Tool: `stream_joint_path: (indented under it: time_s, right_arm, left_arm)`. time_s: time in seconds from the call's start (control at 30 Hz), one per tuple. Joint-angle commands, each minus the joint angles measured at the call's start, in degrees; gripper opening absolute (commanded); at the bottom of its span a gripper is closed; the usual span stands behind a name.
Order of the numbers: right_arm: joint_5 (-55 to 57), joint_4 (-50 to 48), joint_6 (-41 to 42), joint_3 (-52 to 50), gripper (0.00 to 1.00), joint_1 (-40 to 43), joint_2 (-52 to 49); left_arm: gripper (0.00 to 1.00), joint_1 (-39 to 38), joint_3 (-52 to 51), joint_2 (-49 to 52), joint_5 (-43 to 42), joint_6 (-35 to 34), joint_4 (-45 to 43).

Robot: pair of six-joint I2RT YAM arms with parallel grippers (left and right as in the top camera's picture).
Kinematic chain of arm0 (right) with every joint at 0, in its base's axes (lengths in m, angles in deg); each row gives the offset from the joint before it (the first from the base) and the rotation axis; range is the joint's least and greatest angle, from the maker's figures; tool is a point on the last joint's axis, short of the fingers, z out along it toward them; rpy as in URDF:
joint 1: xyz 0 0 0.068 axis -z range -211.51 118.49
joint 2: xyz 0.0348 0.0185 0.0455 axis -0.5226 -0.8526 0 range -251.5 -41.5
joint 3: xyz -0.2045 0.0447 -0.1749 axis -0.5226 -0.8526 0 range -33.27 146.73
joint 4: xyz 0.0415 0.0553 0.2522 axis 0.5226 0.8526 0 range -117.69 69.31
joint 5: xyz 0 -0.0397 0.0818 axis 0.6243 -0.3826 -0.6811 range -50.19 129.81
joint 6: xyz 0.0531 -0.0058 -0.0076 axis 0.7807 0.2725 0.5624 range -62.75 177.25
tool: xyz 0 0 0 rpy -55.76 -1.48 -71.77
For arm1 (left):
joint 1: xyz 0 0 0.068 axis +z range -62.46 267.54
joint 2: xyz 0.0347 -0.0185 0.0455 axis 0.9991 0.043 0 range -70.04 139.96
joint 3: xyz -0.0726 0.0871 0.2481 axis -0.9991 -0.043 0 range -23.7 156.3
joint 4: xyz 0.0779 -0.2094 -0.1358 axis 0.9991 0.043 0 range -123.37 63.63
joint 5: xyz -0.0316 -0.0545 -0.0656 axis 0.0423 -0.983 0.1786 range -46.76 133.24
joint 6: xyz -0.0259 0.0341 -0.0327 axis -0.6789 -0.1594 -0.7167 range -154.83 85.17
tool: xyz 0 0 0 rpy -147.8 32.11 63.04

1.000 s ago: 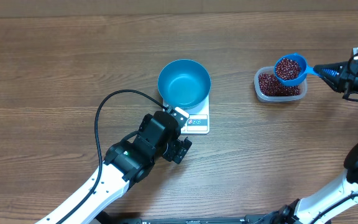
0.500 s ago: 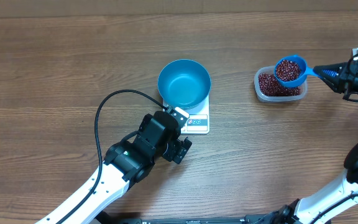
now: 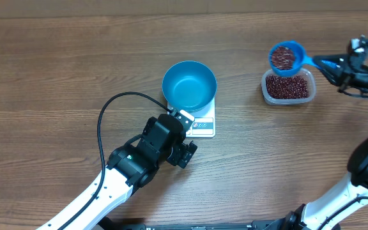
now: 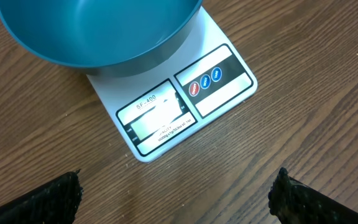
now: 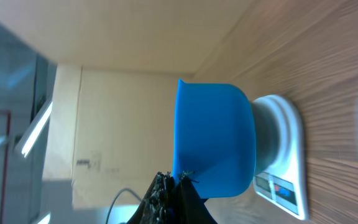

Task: Scoop item into bowl and weigh 150g on scale
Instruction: 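Carry the bean-filled scoop with the right gripper over the blue bowl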

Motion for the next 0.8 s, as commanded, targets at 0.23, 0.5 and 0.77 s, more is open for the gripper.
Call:
stream_joint_path:
  time_s: [0.23, 0.5, 0.77]
  right_arm:
    - [-6.86, -0.33, 1.70, 6.32, 0.04, -12.13, 0.02]
    - [0.22, -4.94, 14.91, 16.26, 0.04, -19.78, 0.02]
    - [15.26, -17.59, 33.53, 21.03, 0.04, -26.69, 0.02]
  left_arm:
    - [0.99, 0.11, -0.52, 0.37, 0.74, -0.35, 0.00]
    - [1.00, 0.11, -0.52, 0.37, 0.72, -0.35, 0.00]
    - [1.00, 0.11, -0.52, 0.37, 0.72, -0.35, 0.00]
